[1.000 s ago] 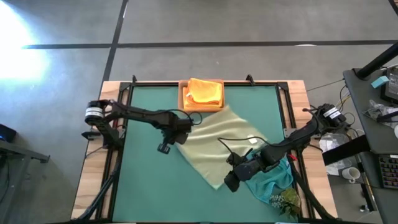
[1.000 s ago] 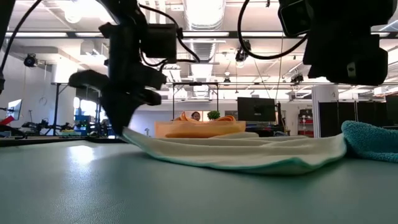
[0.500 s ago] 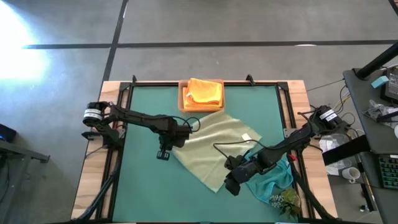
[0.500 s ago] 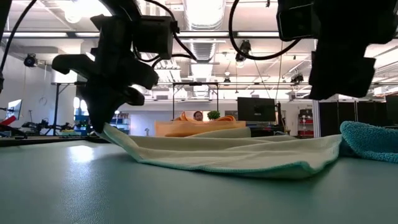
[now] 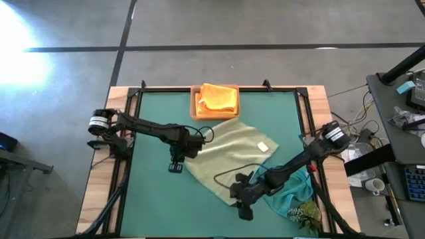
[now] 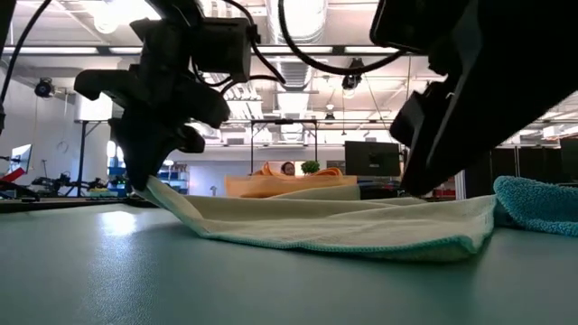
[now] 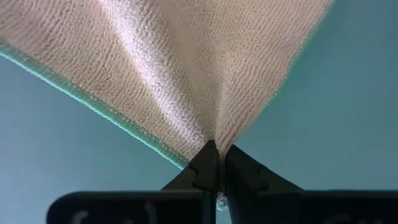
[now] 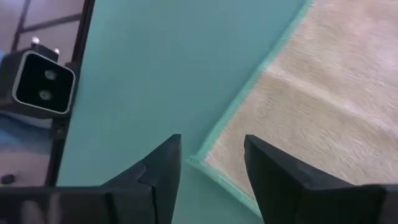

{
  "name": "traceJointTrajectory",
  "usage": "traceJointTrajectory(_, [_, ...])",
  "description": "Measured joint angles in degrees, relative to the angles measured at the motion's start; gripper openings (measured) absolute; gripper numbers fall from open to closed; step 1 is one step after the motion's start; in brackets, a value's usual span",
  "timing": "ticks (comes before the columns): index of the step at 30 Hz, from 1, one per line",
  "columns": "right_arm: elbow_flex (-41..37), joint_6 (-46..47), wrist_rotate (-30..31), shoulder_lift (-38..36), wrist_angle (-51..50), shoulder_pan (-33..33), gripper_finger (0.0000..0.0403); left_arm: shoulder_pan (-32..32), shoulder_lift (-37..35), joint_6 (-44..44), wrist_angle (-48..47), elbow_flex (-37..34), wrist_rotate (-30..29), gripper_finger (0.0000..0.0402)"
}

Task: Fold microfiber towels
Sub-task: Fold the gray towel

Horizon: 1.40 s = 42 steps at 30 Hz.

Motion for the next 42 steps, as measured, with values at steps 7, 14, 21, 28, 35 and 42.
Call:
traceJointTrajectory(7, [4.96,-3.94,0.01,5.84,-5.44,0.22,0.0153,-0.11,-0.02,-1.28,0.04,-0.14,0.0,0.0002])
traceJointTrajectory(14, [8.14,-1.49,1.12,7.62,-12.21,0.24,0.0136,-0.2,-0.02,-1.48,0.01,-0.18,0.12,0.0001])
traceJointTrajectory(21, [8.23,3.56,3.42,8.43,-15.51,0.24,0.0071,-0.28,-0.02,-1.46,0.09,-0.22,0.17,0.0001])
traceJointTrajectory(28, [9.02,9.0,3.3,7.08,-16.33,0.94,0.0014,-0.71,-0.02,-1.51,-0.13,0.14,1.26,0.0001])
traceJointTrajectory(35, [15.31,11.8,1.53,4.43,-26.5,4.09,0.001,-2.59,-1.45,-1.7,-0.21,1.04,11.23,0.0001])
traceJointTrajectory(42, [25.33,13.72,2.13,2.41,-44.53,7.38,0.0009,-5.17,-5.04,-8.8,0.01,1.86,19.41,0.0001])
